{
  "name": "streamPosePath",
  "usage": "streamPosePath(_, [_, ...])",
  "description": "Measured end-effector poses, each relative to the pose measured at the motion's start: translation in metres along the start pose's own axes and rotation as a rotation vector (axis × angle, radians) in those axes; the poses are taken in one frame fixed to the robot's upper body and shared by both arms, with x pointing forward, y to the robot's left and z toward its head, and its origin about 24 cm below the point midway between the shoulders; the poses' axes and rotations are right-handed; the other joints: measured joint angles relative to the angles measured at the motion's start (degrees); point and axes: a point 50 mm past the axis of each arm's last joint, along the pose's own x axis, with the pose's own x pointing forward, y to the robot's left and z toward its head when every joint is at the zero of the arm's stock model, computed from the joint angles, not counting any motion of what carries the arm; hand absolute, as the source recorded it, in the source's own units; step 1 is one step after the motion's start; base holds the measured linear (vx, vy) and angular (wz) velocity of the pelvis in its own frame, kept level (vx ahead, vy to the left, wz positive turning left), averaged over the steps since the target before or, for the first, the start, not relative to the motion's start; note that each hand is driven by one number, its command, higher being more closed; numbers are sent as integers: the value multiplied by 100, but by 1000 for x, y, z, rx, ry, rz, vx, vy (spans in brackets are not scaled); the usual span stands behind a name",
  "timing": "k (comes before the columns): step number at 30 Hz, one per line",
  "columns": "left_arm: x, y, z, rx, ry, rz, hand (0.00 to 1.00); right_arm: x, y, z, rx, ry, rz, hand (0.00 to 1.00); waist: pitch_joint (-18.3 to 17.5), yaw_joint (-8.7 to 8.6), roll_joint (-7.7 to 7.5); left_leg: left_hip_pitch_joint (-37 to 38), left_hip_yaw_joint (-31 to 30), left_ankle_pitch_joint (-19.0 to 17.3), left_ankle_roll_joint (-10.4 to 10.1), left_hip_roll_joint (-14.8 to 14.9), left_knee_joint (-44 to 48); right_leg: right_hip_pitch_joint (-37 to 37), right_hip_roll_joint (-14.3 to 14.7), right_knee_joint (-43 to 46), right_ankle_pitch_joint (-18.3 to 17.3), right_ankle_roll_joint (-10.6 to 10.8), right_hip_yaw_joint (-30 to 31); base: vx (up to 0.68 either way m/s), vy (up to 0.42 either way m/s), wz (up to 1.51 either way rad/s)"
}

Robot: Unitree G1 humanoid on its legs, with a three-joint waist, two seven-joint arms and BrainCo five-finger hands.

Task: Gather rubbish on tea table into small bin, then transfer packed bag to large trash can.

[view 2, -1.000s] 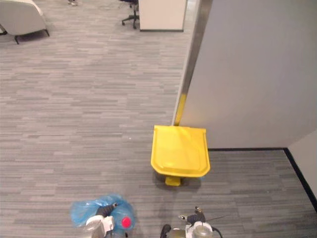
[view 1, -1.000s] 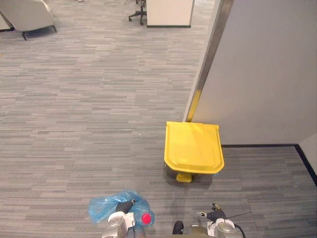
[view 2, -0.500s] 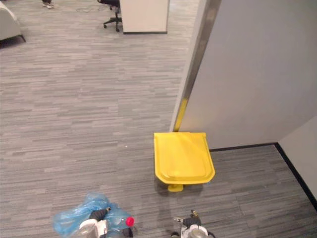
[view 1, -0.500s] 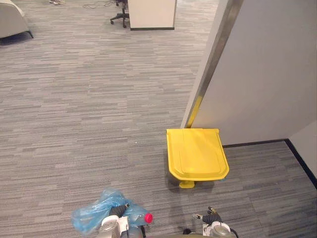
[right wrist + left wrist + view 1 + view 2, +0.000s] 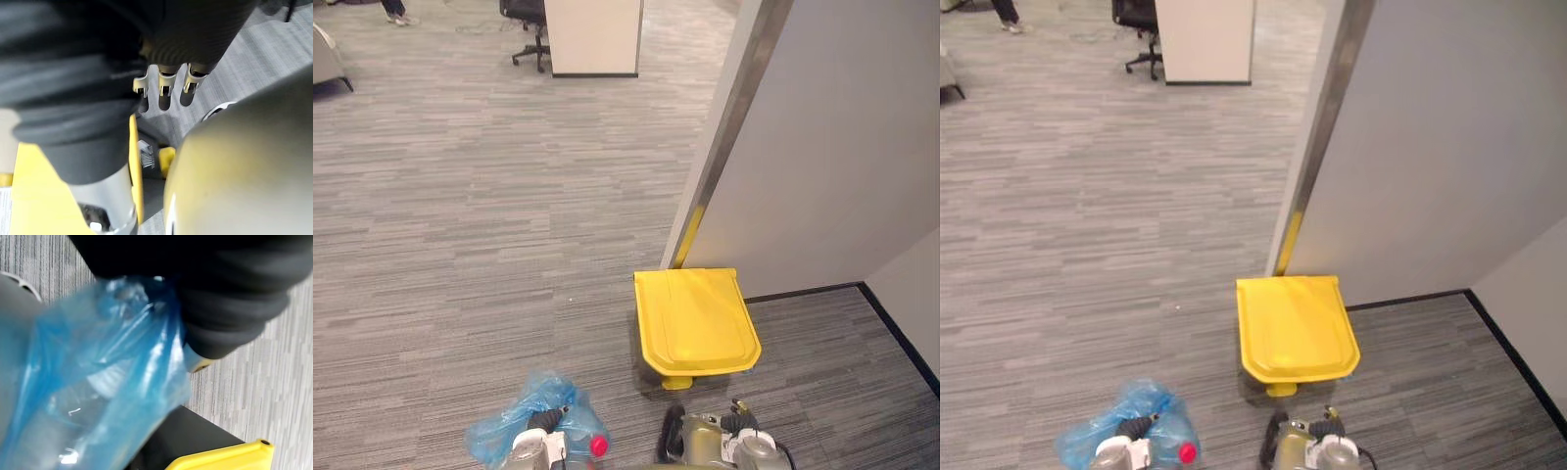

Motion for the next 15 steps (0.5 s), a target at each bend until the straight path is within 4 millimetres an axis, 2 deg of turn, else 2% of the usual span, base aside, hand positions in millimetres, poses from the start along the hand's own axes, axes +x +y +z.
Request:
streamPosePath(1, [0, -6, 1, -8, 0, -6, 100, 1, -4, 3, -26, -10, -11, 0, 46, 48, 167, 121, -130, -142, -92, 152, 76, 58, 130, 108, 22, -132, -62, 408, -171, -6])
streamPosePath(2, [2, -10, 5, -7, -8, -15, 100, 2, -5, 9, -24, -31, -19, 0, 101, 33, 312, 73, -279, -136, -93, 243, 93, -19, 176, 354, -182, -113, -64, 368, -151, 2])
streamPosePath(3, [2, -13, 6, -6, -11, -23, 100, 2, -9, 12, -13, -44, -29, 0, 158, 4, 349, 78, -417, -134, -89, 228, 46, -103, 187, 600, -292, -105, -38, 270, -132, 28])
streamPosePath(6, [4, -18, 13, 9, -28, -40, 100, 2, -12, 15, 10, -53, -42, 0, 207, 31, 324, 348, -765, -126, -74, 367, -168, -287, 218, 1472, -963, -94, -77, 228, -125, 12])
streamPosePath(7, [5, -20, 18, 9, -38, -45, 100, 2, -11, 16, 10, -55, -38, 0, 216, 50, 310, 339, -803, -99, -32, 452, -195, -306, 258, 1540, -1052, -118, -176, 226, -139, 0])
streamPosePath(10, [7, -24, 26, 9, -59, -56, 100, 3, -6, 20, -16, -63, -13, 0, 213, 30, 298, 244, -922, 111, 49, 562, -551, -407, 445, 1313, -1005, -103, -252, 158, -169, 3])
streamPosePath(12, [7, -26, 29, 15, -73, -61, 100, 3, -1, 23, -48, -72, 6, 0, 195, 2, 273, 243, -988, 291, 15, 581, -857, -467, 479, 1225, -988, -97, -298, 67, -127, 12])
streamPosePath(15, [9, -26, 38, 31, -100, -63, 100, 6, 10, 39, -142, -107, 51, 0, 144, 12, 211, -11, -1138, 428, -160, 601, -1178, -786, 460, 1214, -941, -133, -392, -3, -138, 21])
